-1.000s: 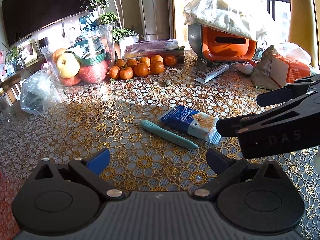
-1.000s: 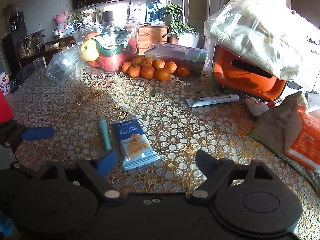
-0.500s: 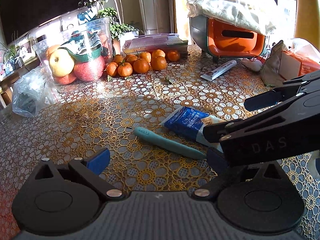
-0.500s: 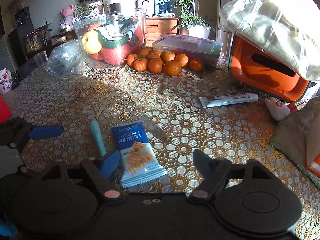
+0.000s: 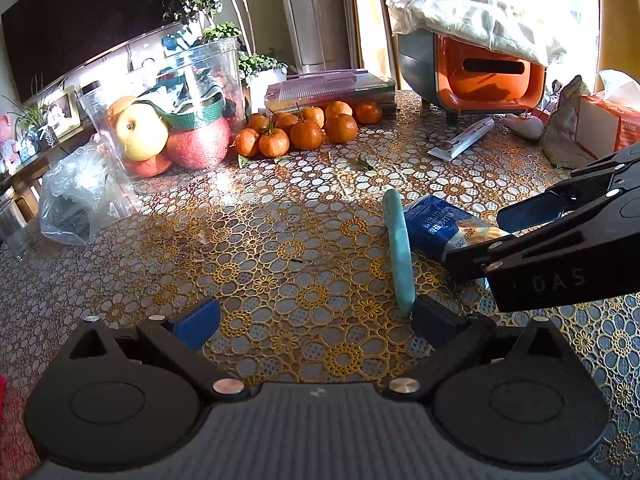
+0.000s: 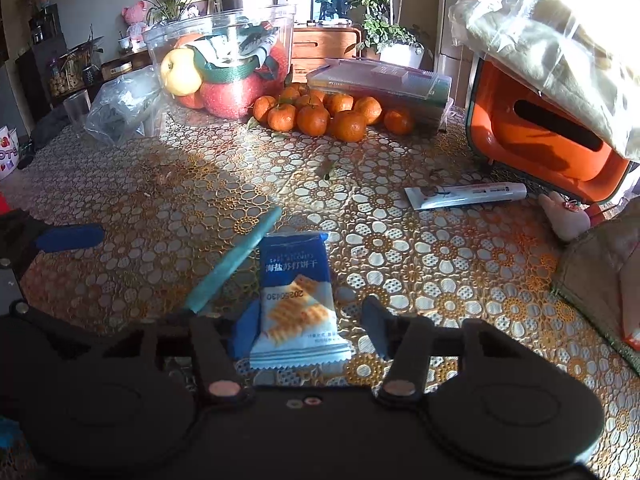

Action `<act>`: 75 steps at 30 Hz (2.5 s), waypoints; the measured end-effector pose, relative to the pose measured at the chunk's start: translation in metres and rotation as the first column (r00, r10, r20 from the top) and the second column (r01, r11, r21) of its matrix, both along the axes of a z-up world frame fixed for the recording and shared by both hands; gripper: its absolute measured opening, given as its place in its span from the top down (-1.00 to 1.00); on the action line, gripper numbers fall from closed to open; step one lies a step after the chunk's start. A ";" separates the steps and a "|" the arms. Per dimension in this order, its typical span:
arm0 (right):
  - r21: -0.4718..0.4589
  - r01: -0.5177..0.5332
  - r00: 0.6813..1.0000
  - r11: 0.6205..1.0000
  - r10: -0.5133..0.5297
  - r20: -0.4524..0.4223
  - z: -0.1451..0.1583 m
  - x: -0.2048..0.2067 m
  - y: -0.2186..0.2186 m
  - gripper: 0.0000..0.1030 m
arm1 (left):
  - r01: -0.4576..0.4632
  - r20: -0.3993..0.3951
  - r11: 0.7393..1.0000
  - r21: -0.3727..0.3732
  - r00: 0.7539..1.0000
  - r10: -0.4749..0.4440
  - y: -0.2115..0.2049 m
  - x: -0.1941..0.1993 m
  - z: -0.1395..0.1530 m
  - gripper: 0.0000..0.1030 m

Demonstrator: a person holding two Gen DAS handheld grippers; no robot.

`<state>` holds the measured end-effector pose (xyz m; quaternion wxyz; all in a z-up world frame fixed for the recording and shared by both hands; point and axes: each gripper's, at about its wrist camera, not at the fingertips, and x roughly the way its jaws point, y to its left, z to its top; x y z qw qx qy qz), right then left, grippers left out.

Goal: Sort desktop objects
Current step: 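Close the left tool on the teal stick while the right tool closes on the blue snack packet, then lift the teal stick with the left tool while the right tool carries the packet toward the red box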

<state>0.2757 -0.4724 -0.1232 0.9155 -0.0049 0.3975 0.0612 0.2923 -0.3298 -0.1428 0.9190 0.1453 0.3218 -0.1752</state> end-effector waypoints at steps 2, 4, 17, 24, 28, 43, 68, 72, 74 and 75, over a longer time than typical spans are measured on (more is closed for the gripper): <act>-0.008 -0.004 1.000 1.000 0.004 0.001 0.000 0.001 0.001 -0.08 | 0.009 0.000 1.000 -0.003 1.000 -0.009 -0.003 0.002 0.000 -0.98; -0.008 0.001 1.000 1.000 -0.001 0.006 -0.001 0.002 0.001 -0.05 | 0.015 0.015 1.000 0.006 1.000 -0.015 -0.006 0.003 -0.001 -0.98; 0.039 0.011 1.000 0.999 -0.012 0.018 0.000 0.006 -0.007 0.25 | 0.176 -0.019 0.984 -0.042 0.984 -0.177 -0.025 0.010 0.002 0.27; 0.060 0.011 1.000 0.998 -0.012 0.020 0.001 0.006 -0.007 0.28 | 0.211 -0.039 0.975 -0.072 0.976 -0.215 -0.027 0.008 0.002 0.78; 0.062 0.016 1.000 0.998 -0.017 0.015 0.001 0.005 -0.008 0.29 | 0.203 -0.034 0.977 -0.071 0.978 -0.206 -0.026 0.006 0.002 0.81; 0.063 0.073 0.997 0.995 -0.074 0.016 0.025 -0.033 0.000 0.30 | 0.170 -0.035 0.980 -0.101 0.984 -0.174 -0.005 -0.022 0.021 0.83; 0.065 0.043 0.995 0.997 -0.048 0.085 0.106 -0.125 0.100 0.30 | 0.091 0.013 0.985 -0.147 0.996 -0.090 0.103 -0.112 0.104 0.82; 0.050 0.020 0.995 0.999 -0.025 0.094 0.119 -0.138 0.123 0.29 | 0.072 0.030 0.986 -0.153 0.997 -0.069 0.128 -0.131 0.119 0.82; 0.047 0.008 0.995 0.999 -0.012 0.096 0.124 -0.144 0.134 0.29 | 0.058 0.033 0.986 -0.158 0.998 -0.054 0.143 -0.138 0.126 0.82; 0.043 0.001 0.995 0.999 -0.005 0.100 0.127 -0.147 0.141 0.29 | 0.052 0.036 0.986 -0.159 0.998 -0.047 0.150 -0.142 0.129 0.82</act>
